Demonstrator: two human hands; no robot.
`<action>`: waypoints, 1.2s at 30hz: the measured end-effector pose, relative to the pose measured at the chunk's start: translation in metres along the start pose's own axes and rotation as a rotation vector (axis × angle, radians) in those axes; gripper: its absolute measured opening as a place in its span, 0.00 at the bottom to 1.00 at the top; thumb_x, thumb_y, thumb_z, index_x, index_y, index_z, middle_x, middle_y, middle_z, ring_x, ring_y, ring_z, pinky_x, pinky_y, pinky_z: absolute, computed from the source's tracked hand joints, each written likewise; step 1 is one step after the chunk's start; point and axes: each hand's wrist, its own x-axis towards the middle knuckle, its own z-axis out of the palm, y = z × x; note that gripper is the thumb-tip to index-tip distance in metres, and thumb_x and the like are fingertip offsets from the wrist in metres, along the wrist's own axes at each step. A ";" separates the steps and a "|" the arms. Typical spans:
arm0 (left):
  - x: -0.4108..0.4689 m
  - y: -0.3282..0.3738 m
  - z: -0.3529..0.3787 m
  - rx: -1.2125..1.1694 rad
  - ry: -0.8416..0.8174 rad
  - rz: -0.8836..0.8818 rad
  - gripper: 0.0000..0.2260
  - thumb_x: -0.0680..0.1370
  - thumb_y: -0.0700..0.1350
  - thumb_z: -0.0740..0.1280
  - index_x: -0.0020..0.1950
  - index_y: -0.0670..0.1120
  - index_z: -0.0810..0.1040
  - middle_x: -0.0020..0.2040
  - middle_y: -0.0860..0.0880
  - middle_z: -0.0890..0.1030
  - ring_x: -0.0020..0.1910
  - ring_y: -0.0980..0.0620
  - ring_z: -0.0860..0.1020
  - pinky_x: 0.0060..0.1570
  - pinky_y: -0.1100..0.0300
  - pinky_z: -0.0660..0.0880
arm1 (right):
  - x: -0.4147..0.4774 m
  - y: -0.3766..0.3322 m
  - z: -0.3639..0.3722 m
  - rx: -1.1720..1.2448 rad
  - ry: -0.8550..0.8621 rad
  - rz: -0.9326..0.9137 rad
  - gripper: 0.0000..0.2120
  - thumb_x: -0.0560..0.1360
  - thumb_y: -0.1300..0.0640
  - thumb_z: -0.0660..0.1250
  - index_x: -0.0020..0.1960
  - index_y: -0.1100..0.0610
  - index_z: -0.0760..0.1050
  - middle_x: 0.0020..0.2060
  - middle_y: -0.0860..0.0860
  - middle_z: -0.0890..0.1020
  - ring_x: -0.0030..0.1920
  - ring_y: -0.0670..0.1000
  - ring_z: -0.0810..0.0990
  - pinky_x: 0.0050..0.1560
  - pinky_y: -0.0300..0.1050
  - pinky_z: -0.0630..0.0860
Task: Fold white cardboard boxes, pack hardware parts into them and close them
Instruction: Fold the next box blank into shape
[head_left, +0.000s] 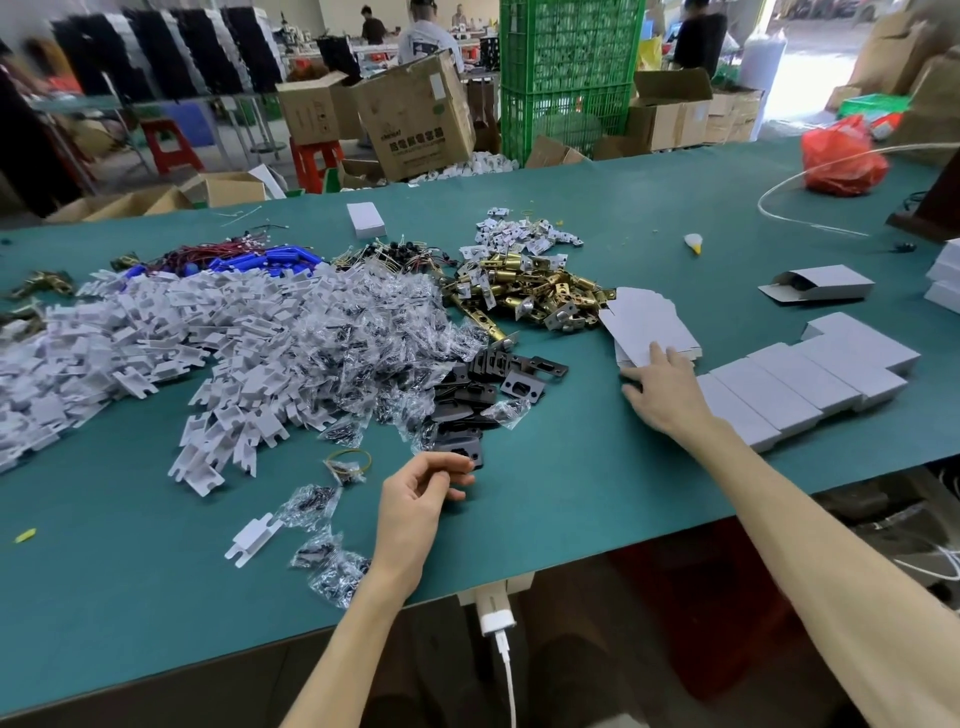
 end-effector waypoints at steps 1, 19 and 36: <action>0.000 0.000 0.000 -0.001 0.000 -0.003 0.15 0.83 0.31 0.61 0.52 0.45 0.85 0.48 0.47 0.88 0.48 0.46 0.85 0.49 0.59 0.82 | 0.001 0.001 0.003 -0.061 -0.004 -0.002 0.17 0.83 0.56 0.58 0.68 0.53 0.79 0.70 0.61 0.70 0.72 0.64 0.64 0.75 0.56 0.58; 0.001 0.007 0.002 -0.224 0.007 -0.015 0.14 0.86 0.49 0.61 0.65 0.43 0.81 0.58 0.46 0.87 0.55 0.45 0.86 0.48 0.59 0.83 | -0.104 -0.093 -0.011 1.472 -0.031 0.054 0.13 0.79 0.68 0.65 0.56 0.57 0.84 0.52 0.52 0.87 0.49 0.48 0.84 0.47 0.40 0.80; 0.002 0.013 -0.003 -0.493 -0.014 -0.041 0.31 0.81 0.63 0.60 0.65 0.35 0.76 0.60 0.34 0.83 0.61 0.36 0.82 0.54 0.51 0.82 | -0.140 -0.125 0.030 1.475 -0.570 -0.197 0.25 0.73 0.59 0.77 0.68 0.59 0.75 0.49 0.55 0.83 0.43 0.52 0.82 0.44 0.46 0.80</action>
